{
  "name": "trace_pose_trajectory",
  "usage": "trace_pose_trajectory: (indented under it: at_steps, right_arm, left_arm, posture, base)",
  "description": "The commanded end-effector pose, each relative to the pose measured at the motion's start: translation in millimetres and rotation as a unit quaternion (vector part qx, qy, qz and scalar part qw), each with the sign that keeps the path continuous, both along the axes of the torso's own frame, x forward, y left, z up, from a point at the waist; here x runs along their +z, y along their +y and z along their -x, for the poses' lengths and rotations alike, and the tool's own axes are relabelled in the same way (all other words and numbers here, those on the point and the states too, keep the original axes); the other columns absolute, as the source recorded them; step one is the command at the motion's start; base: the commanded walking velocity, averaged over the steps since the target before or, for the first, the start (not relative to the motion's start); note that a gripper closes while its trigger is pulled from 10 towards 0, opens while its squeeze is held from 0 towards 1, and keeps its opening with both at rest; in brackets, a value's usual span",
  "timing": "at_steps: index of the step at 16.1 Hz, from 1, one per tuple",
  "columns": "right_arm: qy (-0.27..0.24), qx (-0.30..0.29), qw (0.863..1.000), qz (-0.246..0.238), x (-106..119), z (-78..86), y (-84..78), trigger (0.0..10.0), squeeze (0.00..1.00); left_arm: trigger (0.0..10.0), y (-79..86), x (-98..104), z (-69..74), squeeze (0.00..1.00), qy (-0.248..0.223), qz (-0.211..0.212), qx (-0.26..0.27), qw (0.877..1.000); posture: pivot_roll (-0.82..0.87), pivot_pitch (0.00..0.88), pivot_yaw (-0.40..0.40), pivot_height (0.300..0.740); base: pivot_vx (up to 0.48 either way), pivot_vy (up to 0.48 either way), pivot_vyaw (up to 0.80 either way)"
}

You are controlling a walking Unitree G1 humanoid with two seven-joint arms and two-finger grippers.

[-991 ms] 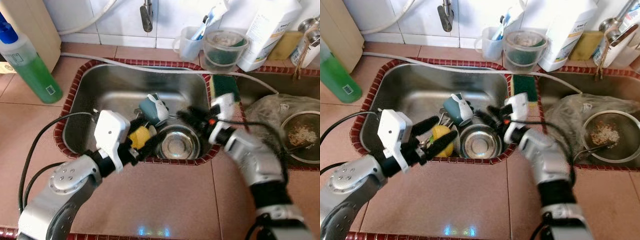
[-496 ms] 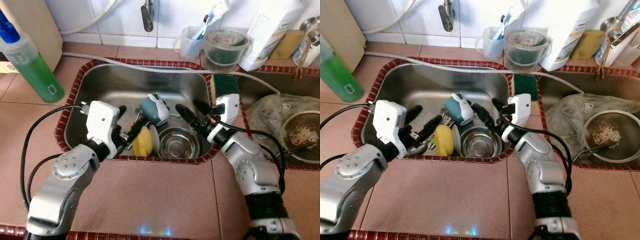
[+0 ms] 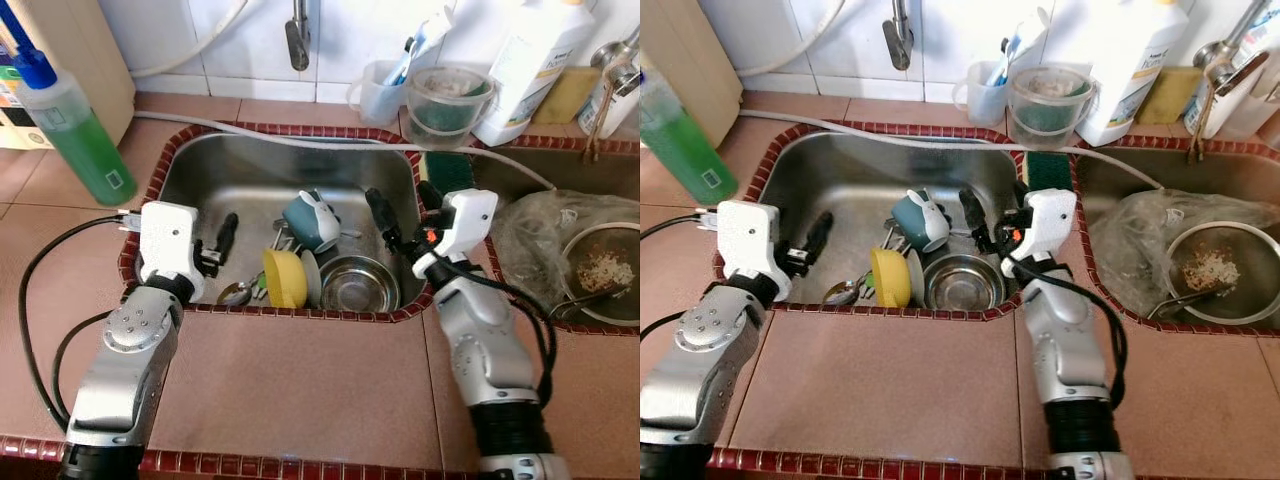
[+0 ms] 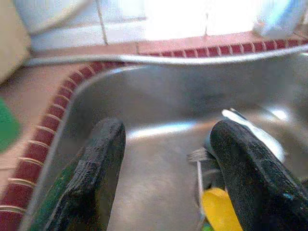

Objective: Kitchen organization

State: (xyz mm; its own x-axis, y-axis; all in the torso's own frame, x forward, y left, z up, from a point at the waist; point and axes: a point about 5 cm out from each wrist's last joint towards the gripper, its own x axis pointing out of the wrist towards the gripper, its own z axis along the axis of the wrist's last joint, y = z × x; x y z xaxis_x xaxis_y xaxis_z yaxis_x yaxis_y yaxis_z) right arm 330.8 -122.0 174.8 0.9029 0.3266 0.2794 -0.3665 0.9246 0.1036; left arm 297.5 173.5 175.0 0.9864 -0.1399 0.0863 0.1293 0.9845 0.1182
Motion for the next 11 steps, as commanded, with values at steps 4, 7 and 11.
trace_pose_trajectory:
  at_steps: [4, 7, 11]
  right_arm:
    - [0.009, -0.046, 0.999, 0.025, -16, 5.6, 1.5, 10.0, 0.00]
    - [0.012, -0.067, 0.997, 0.024, -23, 12.4, 0.5, 10.0, 0.00]
    - [0.000, -0.094, 0.995, 0.025, -27, 17.8, -8.8, 10.0, 0.00]
  left_arm:
    - [10.0, -6.3, -17, -10.5, 0.00, 0.005, 0.025, 0.015, 1.000]
    - [10.0, -13.1, -22, -17.2, 0.00, 0.008, 0.010, 0.006, 1.000]
    - [10.0, -12.6, -17, -16.2, 0.00, -0.023, 0.045, 0.003, 0.999]
  posture:
    - [-0.12, 0.077, 0.060, 0.740]
    - [-0.15, 0.066, 0.064, 0.740]
    - [-0.16, 0.046, 0.055, 0.740]
  base:
    - [0.000, 0.000, 0.00]
    - [0.000, 0.000, 0.00]
    - [0.000, 0.000, 0.00]
